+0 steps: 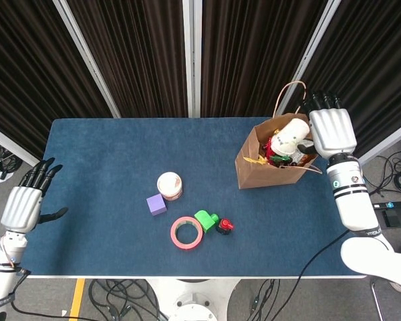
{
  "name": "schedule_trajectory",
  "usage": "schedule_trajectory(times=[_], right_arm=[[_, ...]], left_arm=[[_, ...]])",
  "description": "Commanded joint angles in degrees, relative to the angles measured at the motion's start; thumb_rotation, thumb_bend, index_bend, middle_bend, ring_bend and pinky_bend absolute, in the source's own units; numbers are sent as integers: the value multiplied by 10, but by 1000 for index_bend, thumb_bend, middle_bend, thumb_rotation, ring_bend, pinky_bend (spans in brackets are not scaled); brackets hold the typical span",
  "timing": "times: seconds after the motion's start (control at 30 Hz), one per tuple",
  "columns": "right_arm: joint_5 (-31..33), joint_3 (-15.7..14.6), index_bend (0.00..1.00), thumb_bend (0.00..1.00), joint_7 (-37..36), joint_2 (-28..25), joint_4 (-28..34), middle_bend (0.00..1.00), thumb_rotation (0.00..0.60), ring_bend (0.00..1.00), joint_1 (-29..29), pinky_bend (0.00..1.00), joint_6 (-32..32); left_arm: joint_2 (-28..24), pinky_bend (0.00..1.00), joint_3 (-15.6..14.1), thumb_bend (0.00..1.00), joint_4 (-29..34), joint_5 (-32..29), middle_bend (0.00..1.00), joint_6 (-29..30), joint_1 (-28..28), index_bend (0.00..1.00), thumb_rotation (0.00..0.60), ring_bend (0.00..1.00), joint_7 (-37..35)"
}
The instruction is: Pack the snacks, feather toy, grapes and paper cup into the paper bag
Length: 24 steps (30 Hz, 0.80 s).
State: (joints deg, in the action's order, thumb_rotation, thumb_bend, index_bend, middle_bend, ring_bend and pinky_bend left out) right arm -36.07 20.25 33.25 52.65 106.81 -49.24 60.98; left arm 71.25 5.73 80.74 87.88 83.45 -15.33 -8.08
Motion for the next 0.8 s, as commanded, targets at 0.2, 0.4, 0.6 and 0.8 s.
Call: schedule_trajectory(times=[0.2, 0.4, 0.6, 0.8], right_arm=[[-59, 14, 130, 0, -48, 3, 7, 0, 600, 0, 13, 0, 47], [-174, 36, 123, 0, -142, 23, 15, 1, 600, 0, 54, 0, 141], [-253, 39, 122, 0, -211, 27, 69, 25, 600, 0, 113, 0, 230], [-339, -11, 122, 0, -222, -12, 135, 40, 600, 0, 193, 0, 279]], left_arm=[[1, 178, 1, 147, -1, 1, 136, 2, -1, 161, 600, 52, -2], [1, 177, 2, 147, 0, 1, 136, 3, -1, 161, 600, 51, -2], [0, 177, 2, 147, 4, 1, 136, 5, -1, 161, 600, 52, 2], [-2, 177, 3, 147, 10, -2, 136, 6, 0, 161, 600, 52, -1]])
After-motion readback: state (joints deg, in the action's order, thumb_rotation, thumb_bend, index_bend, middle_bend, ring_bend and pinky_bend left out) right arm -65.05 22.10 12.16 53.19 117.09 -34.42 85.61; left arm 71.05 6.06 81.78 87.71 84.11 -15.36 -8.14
